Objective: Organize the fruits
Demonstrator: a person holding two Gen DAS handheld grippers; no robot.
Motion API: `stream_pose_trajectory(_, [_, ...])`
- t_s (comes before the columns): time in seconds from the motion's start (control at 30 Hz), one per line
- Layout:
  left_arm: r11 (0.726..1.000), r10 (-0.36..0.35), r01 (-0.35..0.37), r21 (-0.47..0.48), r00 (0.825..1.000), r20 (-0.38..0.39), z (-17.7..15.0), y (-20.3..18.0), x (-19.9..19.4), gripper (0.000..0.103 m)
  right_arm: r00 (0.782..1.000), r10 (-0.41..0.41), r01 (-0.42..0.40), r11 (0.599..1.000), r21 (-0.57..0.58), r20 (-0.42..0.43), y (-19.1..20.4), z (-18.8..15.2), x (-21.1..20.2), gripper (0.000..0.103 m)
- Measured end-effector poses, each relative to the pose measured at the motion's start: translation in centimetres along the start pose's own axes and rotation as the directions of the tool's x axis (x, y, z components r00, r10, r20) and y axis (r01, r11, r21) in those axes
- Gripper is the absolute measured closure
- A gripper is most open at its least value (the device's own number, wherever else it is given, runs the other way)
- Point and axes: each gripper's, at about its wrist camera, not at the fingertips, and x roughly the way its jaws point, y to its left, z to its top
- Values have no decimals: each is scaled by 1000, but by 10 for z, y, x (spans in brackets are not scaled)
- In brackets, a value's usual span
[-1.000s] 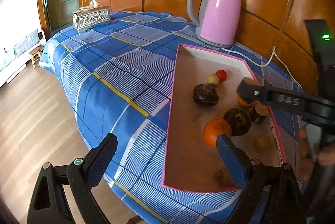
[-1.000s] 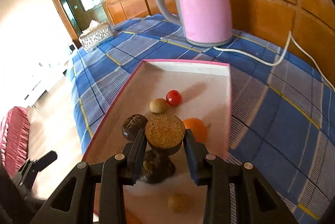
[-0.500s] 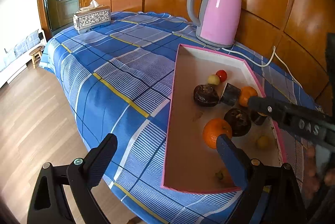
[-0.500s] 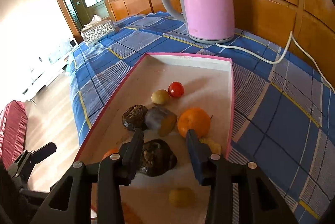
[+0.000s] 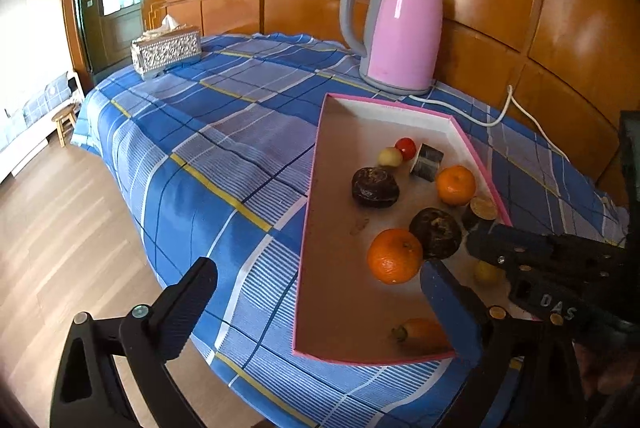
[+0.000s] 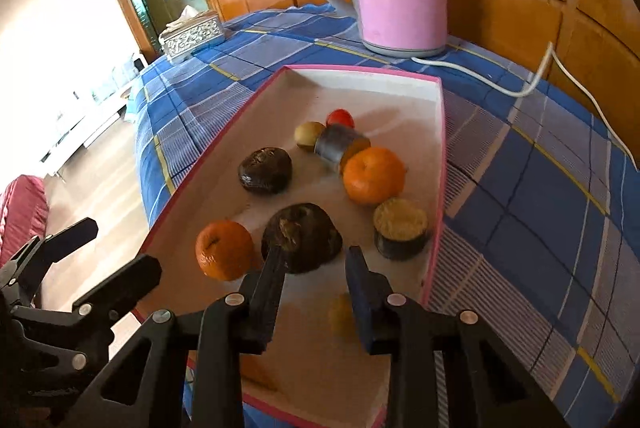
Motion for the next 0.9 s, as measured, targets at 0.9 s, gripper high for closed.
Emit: stream_pose_trajectory(0.9, [989, -84, 81, 122, 996, 21, -10, -45, -21, 0, 953, -274, 243, 946, 216, 129, -37, -47, -70, 66])
